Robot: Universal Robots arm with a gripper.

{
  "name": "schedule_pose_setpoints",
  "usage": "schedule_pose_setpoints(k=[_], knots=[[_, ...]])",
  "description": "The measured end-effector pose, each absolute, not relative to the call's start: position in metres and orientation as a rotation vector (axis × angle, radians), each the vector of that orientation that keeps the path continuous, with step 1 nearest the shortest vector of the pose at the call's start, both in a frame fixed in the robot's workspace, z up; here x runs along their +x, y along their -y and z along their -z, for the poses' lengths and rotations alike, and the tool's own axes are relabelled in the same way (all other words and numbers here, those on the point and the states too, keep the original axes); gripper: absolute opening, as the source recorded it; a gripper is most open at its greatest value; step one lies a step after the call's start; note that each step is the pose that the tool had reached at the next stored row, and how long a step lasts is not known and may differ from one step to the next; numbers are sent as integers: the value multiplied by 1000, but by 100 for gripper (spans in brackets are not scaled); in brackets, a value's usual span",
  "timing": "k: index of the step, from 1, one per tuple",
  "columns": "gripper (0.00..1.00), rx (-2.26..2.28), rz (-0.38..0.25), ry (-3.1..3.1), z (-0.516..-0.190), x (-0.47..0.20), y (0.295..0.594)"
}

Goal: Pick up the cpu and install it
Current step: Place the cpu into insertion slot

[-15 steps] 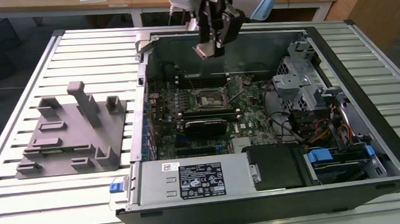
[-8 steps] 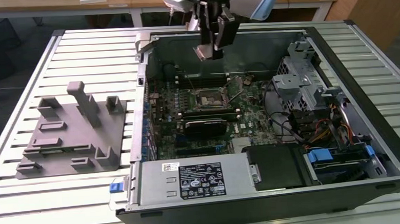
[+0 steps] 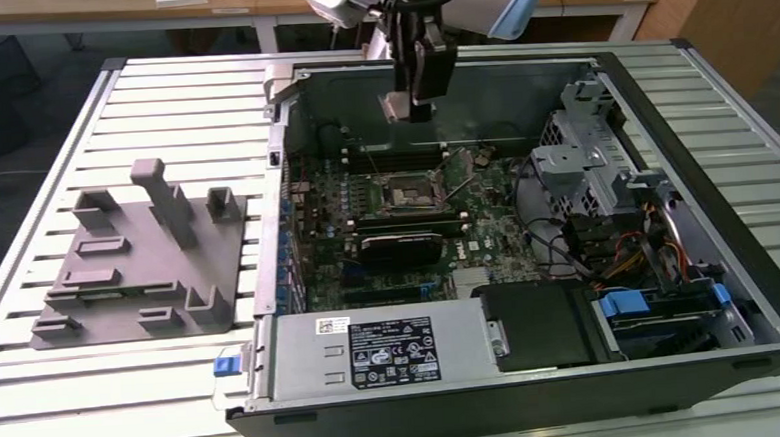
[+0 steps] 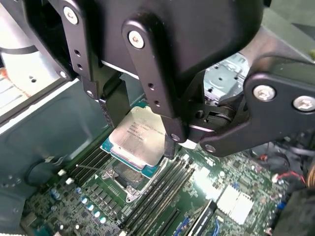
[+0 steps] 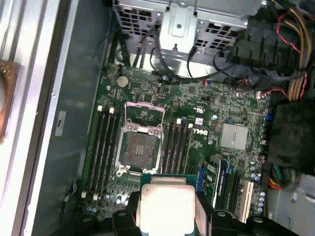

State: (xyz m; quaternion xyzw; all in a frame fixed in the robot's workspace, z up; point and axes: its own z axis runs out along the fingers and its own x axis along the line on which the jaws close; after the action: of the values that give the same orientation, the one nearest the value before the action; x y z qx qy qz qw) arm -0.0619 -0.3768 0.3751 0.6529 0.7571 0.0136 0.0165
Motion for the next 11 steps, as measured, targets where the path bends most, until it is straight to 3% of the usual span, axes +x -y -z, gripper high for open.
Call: schedule_pose_setpoints(k=[11], knots=[[53,2066,-52,-2330,-359,-59,355]])
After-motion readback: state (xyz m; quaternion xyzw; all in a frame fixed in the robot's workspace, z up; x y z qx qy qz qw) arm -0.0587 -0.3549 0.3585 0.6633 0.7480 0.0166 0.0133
